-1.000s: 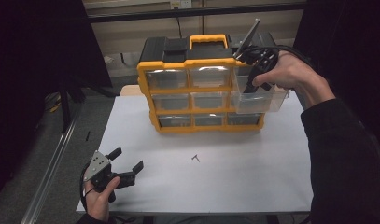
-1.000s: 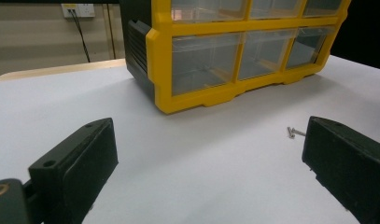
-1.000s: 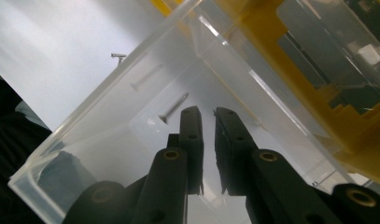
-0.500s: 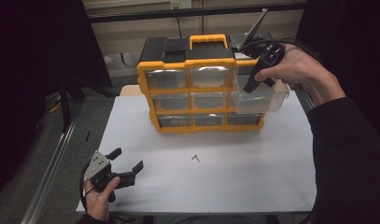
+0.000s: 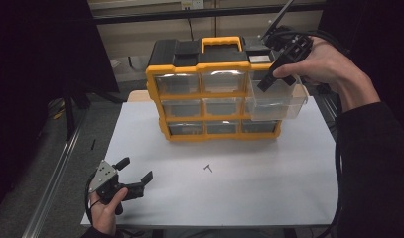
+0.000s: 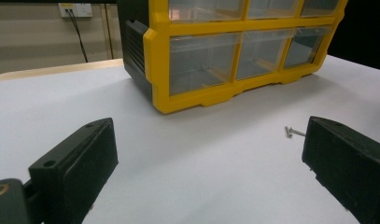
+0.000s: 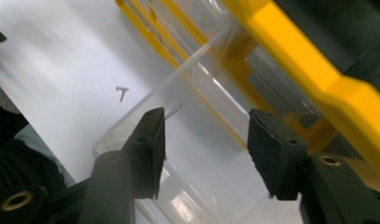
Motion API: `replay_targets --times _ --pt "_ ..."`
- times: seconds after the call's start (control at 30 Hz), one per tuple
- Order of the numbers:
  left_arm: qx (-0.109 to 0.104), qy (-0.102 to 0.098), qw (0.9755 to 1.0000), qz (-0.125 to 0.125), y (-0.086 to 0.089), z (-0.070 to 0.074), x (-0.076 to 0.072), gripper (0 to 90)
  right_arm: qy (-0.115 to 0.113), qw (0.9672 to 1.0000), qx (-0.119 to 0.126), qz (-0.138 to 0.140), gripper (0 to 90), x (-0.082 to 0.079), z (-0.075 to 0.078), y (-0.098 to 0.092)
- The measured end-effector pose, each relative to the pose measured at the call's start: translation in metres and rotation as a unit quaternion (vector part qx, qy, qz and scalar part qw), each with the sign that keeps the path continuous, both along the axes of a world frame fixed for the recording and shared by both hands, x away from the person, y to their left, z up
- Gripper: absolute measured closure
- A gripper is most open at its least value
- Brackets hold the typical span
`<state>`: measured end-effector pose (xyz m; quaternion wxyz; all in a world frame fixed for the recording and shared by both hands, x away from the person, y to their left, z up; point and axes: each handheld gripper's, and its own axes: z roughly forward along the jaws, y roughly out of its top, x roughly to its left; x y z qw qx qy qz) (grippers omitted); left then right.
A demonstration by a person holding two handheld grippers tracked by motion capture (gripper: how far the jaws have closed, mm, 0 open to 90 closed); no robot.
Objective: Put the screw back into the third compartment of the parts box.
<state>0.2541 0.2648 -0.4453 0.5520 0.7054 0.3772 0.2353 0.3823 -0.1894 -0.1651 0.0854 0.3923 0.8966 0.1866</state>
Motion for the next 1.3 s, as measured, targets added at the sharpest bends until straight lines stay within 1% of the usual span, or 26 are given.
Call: replay_targets --times 0.03,0.07,0.1,0.17,0.2,0.23,0.3,0.33,0.37,0.47,0.5,0.57,0.6,0.63,0.7,0.73,0.87,0.9,0.93,0.97,1.03,1.07,1.13,1.17,1.2,1.3 --pt "0.002 0.000 1.0000 0.000 0.000 0.000 0.000 3.3 -0.004 1.0000 0.005 0.001 40.9 -0.001 0.002 0.000" --pt "0.003 0.000 1.0000 0.000 0.000 0.000 0.000 3.4 -0.006 1.0000 0.007 -0.001 40.1 -0.001 0.003 0.001" --pt "0.002 -0.001 1.0000 -0.002 0.000 0.000 0.000 3.4 -0.012 0.9999 0.008 0.005 39.4 -0.001 0.005 0.001" --pt "0.004 -0.002 1.0000 -0.002 0.000 0.000 0.000 3.4 -0.016 0.9998 0.011 0.002 35.0 -0.002 0.007 0.003" --pt "0.004 -0.002 1.0000 -0.003 0.000 0.000 0.001 3.4 -0.021 0.9997 0.012 0.006 33.5 -0.002 0.008 0.003" --pt "0.005 -0.001 1.0000 -0.003 0.000 0.000 0.001 3.4 -0.021 0.9997 0.012 0.006 33.3 -0.003 0.009 0.004" --pt "0.006 -0.002 1.0000 -0.005 0.000 0.000 0.001 3.4 -0.022 0.9995 0.018 0.011 27.4 -0.003 0.010 0.008" --pt "0.007 -0.001 1.0000 -0.002 -0.001 0.000 0.000 3.5 -0.023 0.9995 0.014 0.017 25.4 -0.003 0.009 0.010" --pt "0.006 -0.002 1.0000 -0.002 -0.001 0.000 0.000 3.4 -0.024 0.9995 0.014 0.018 24.6 -0.004 0.009 0.013" --pt "0.006 -0.002 1.0000 -0.005 0.000 0.000 0.001 3.5 -0.027 0.9989 0.014 0.035 18.5 -0.004 0.007 0.022" --pt "0.006 -0.001 1.0000 -0.002 0.000 0.000 0.000 3.5 -0.027 0.9988 0.015 0.038 17.9 -0.005 0.007 0.025" --pt "0.004 -0.002 1.0000 -0.005 0.000 0.000 0.001 3.5 -0.029 0.9986 0.017 0.042 14.5 -0.004 0.007 0.030" --pt "0.004 -0.002 1.0000 -0.005 0.000 0.000 0.001 3.4 -0.029 0.9986 0.017 0.042 14.5 -0.004 0.007 0.030" --pt "0.007 -0.002 1.0000 -0.005 0.000 0.000 0.001 3.4 -0.031 0.9980 0.013 0.053 11.4 -0.004 0.007 0.035" --pt "0.005 -0.002 1.0000 -0.002 0.000 0.000 0.000 3.5 -0.031 0.9978 0.014 0.057 11.6 -0.004 0.007 0.040" --pt "0.004 -0.002 1.0000 -0.005 0.000 0.000 0.001 3.4 -0.030 0.9976 0.016 0.060 11.3 -0.004 0.007 0.042" --pt "0.006 -0.003 1.0000 -0.003 0.000 0.000 0.000 3.5 -0.028 0.9973 0.012 0.067 9.8 -0.004 0.002 0.054" --pt "0.006 -0.003 1.0000 -0.003 0.000 0.000 0.000 3.5 -0.028 0.9973 0.012 0.067 9.8 -0.004 0.002 0.054" --pt "0.004 -0.001 1.0000 -0.002 0.000 0.000 0.000 3.5 -0.025 0.9973 0.012 0.068 9.7 -0.003 0.001 0.057" --pt "0.002 -0.001 1.0000 -0.001 0.000 0.000 0.000 3.5 -0.024 0.9969 0.016 0.073 9.5 -0.002 -0.003 0.063" --pt "0.002 0.000 1.0000 -0.001 0.000 0.000 0.000 3.5 -0.021 0.9970 0.016 0.073 9.2 -0.003 -0.004 0.065" --pt "0.002 -0.001 1.0000 -0.001 0.000 0.000 0.000 3.5 -0.022 0.9962 0.014 0.083 9.0 -0.002 -0.008 0.071" --pt "0.001 0.000 1.0000 -0.002 0.000 0.000 0.000 3.5 -0.018 0.9961 0.012 0.086 8.6 -0.001 -0.011 0.077" --pt "0.001 0.000 1.0000 -0.002 0.000 0.000 0.000 3.5 -0.018 0.9961 0.012 0.086 8.6 -0.001 -0.011 0.077" --pt "0.001 0.000 1.0000 -0.002 0.000 0.000 0.000 3.5 -0.015 0.9959 0.009 0.089 8.2 -0.001 -0.015 0.083" --pt "0.003 -0.002 1.0000 -0.002 0.000 0.000 0.000 3.5 -0.012 0.9955 0.009 0.094 7.2 0.000 -0.022 0.090"
